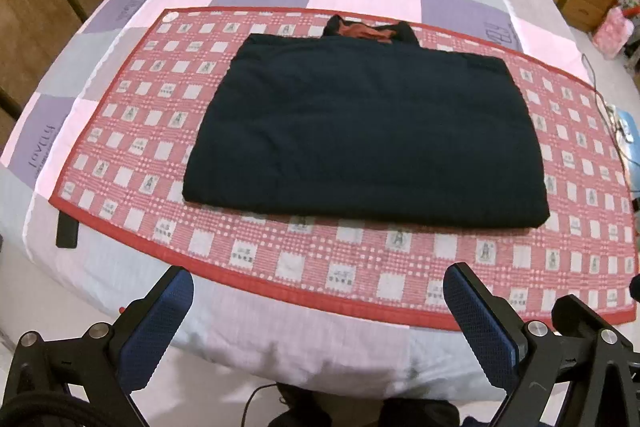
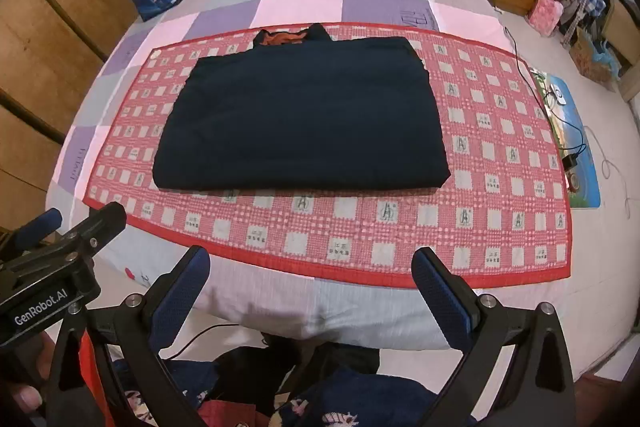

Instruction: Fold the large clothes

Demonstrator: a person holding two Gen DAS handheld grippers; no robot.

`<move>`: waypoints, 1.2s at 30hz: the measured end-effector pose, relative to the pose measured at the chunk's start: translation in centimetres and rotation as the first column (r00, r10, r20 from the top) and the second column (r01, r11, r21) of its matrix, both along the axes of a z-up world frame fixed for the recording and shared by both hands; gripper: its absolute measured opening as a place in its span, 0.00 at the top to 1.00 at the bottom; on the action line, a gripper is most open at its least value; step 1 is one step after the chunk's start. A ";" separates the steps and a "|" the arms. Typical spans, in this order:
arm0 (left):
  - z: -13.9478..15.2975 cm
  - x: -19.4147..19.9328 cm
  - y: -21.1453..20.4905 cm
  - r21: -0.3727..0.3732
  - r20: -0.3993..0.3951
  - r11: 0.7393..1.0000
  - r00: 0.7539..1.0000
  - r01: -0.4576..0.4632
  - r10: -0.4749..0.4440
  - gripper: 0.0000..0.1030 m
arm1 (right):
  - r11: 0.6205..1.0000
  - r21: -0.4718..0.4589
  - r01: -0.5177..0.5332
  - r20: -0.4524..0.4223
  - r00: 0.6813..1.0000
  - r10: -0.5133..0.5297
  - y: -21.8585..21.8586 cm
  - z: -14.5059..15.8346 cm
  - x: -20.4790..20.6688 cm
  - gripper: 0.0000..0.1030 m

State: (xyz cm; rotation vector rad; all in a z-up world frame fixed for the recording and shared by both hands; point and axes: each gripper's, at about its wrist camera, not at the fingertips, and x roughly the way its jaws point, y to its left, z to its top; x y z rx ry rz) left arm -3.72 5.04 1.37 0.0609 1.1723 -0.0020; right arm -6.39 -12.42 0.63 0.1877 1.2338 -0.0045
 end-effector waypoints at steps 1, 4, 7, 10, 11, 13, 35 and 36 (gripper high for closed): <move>0.0 0.0 -0.1 -0.001 0.000 1.000 1.000 -0.001 0.001 0.00 | 1.000 0.002 0.001 -0.001 1.000 -0.001 0.0 0.0 0.0 0.00; -0.1 0.1 -0.2 0.001 -0.001 1.000 1.000 -0.003 0.003 0.00 | 1.000 -0.001 -0.001 0.002 1.000 0.001 0.0 0.1 0.0 0.00; -0.1 0.0 -0.3 0.000 -0.003 1.000 1.000 -0.004 0.004 0.00 | 1.000 0.000 -0.002 0.001 1.000 0.002 0.0 0.0 0.0 0.00; 0.0 0.1 -0.4 0.000 -0.003 1.000 1.000 -0.003 0.003 0.00 | 1.000 -0.002 -0.002 0.001 1.000 0.002 0.1 0.2 0.0 0.00; 0.1 0.0 -0.4 0.000 -0.004 1.000 1.000 -0.002 0.002 0.00 | 1.000 -0.004 -0.002 0.002 1.000 0.002 0.2 0.2 0.1 0.00; 0.2 0.0 -0.5 -0.003 -0.005 1.000 1.000 -0.003 0.003 0.00 | 1.000 -0.006 0.001 0.003 1.000 -0.001 0.4 0.2 0.1 0.00; 0.3 0.0 -0.4 0.003 -0.008 1.000 1.000 -0.003 0.003 0.00 | 1.000 -0.007 -0.019 0.002 1.000 0.019 0.1 0.7 -0.2 0.00; 0.3 0.0 -0.5 0.003 -0.009 1.000 1.000 -0.003 0.003 0.00 | 1.000 -0.008 -0.018 0.003 1.000 0.018 0.1 0.6 -0.2 0.00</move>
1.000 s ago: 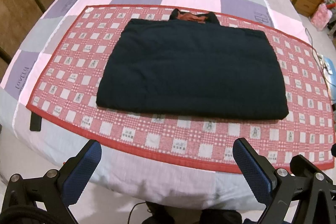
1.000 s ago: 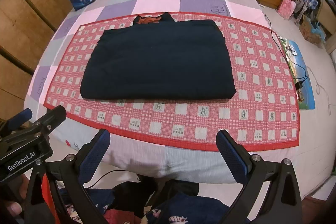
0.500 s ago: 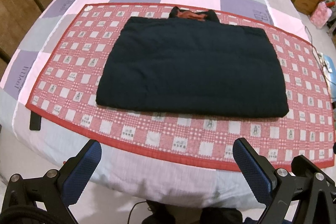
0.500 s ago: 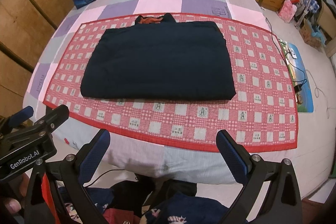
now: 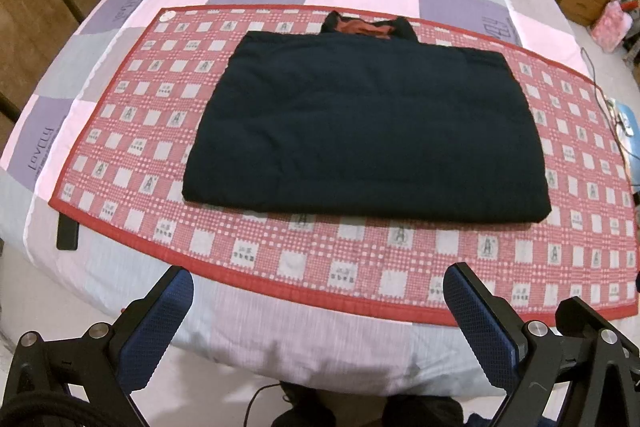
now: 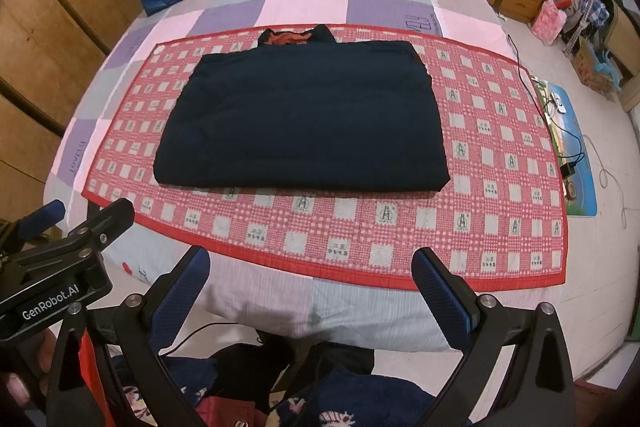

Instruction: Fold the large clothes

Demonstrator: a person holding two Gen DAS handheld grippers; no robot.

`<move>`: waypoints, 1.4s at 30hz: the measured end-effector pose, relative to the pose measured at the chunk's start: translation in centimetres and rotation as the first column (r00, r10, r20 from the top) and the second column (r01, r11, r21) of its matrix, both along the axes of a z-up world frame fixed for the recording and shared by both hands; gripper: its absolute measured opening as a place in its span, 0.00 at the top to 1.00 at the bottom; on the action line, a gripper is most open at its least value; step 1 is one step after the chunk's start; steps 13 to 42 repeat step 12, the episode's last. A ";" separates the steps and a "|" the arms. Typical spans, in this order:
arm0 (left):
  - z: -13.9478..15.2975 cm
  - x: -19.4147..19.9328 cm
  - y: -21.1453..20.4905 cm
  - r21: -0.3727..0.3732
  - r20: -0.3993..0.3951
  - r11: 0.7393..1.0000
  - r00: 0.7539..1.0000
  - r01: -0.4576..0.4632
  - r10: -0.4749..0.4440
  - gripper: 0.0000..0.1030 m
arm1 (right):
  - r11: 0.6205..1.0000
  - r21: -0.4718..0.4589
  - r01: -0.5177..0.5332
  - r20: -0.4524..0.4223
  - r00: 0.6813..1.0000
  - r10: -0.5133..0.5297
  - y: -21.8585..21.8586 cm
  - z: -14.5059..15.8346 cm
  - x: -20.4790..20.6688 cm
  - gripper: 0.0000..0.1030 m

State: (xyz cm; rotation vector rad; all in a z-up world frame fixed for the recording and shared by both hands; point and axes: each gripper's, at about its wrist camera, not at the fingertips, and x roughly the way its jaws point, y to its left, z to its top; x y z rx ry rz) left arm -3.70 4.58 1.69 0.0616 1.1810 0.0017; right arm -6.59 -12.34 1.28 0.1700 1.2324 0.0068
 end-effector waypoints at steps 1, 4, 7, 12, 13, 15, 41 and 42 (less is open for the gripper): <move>0.0 0.0 0.0 -0.001 0.001 1.000 1.000 0.001 -0.001 0.00 | 1.000 -0.001 0.000 0.001 1.000 0.000 0.0 0.0 0.0 0.00; 0.0 0.0 -0.2 0.002 0.002 1.000 1.000 0.001 -0.001 0.00 | 1.000 -0.002 0.002 0.002 1.000 -0.002 0.1 0.0 0.0 0.00; -0.1 0.2 -0.5 0.002 0.004 1.000 1.000 -0.005 0.005 0.00 | 1.000 -0.001 0.001 0.000 1.000 -0.001 -0.1 -0.1 0.1 0.00; -0.2 0.1 -0.4 0.001 0.006 1.000 1.000 0.004 -0.004 0.00 | 1.000 0.001 -0.006 -0.002 1.000 0.006 -0.9 0.0 -0.1 0.00; -0.2 0.1 -0.4 0.001 0.006 1.000 1.000 0.004 -0.004 0.00 | 1.000 0.001 -0.006 -0.002 1.000 0.006 -0.9 0.0 -0.1 0.00; -0.2 0.1 -0.4 0.001 0.006 1.000 1.000 0.004 -0.004 0.00 | 1.000 0.001 -0.006 -0.002 1.000 0.006 -0.9 0.0 -0.1 0.00; -0.2 0.1 -0.4 0.001 0.006 1.000 1.000 0.004 -0.004 0.00 | 1.000 0.001 -0.006 -0.002 1.000 0.006 -0.9 0.0 -0.1 0.00; -0.2 0.1 -0.4 0.001 0.006 1.000 1.000 0.004 -0.004 0.00 | 1.000 0.001 -0.006 -0.002 1.000 0.006 -0.9 0.0 -0.1 0.00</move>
